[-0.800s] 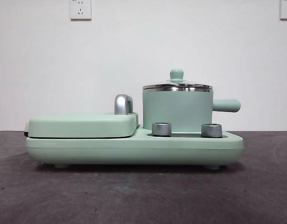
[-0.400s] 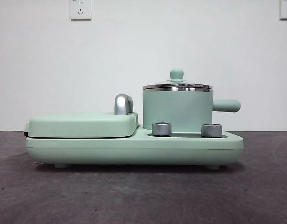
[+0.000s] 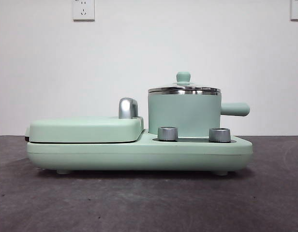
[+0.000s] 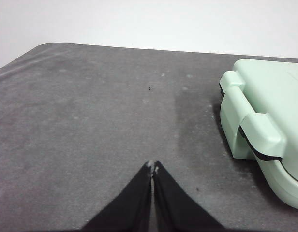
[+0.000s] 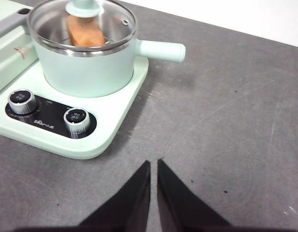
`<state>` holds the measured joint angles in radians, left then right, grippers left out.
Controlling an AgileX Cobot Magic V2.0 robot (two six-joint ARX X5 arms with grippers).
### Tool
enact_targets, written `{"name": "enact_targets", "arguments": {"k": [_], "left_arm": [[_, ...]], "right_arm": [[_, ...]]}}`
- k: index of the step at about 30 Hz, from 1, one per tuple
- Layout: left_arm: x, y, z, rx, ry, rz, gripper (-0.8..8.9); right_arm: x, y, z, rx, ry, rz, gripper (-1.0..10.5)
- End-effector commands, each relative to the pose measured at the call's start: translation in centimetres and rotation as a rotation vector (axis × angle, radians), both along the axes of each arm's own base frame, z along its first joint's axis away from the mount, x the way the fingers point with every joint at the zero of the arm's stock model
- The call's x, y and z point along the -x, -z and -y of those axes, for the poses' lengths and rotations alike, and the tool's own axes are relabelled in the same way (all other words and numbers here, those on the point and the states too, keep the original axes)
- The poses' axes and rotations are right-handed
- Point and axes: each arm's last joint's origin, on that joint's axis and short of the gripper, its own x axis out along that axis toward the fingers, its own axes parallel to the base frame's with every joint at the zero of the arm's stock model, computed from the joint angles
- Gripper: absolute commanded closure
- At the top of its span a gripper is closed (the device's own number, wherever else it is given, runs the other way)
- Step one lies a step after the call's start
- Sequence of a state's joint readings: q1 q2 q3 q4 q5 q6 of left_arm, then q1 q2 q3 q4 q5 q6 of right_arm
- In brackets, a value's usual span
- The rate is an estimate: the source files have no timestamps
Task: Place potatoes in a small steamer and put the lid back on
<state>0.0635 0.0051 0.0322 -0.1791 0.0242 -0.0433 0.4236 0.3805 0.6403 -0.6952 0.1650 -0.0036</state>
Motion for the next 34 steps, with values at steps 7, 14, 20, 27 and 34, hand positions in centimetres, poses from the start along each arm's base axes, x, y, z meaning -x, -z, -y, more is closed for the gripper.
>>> {"name": "enact_targets", "arguments": {"k": [7, 14, 20, 27, 34], "left_arm": [[-0.1, 0.6, 0.0, -0.001, -0.004, -0.011, 8.08], [-0.1, 0.6, 0.0, -0.001, -0.003, -0.010, 8.07], [-0.1, 0.6, 0.0, -0.001, -0.003, -0.011, 8.08], [-0.1, 0.4, 0.0, -0.002, -0.003, 0.000, 8.07], [-0.1, 0.4, 0.0, -0.002, -0.003, 0.002, 8.07]], "right_arm": [[-1.5, 1.9, 0.6, 0.000, 0.068, 0.177, 9.3], [-2.5, 9.7, 1.9, -0.064, 0.088, 0.307, 9.3], [-1.8, 13.1, 2.3, -0.043, 0.137, 0.260, 9.3], [-1.8, 13.1, 2.3, -0.045, 0.148, 0.265, 9.3], [-1.8, 12.6, 2.3, -0.050, 0.150, 0.311, 9.3]]}}
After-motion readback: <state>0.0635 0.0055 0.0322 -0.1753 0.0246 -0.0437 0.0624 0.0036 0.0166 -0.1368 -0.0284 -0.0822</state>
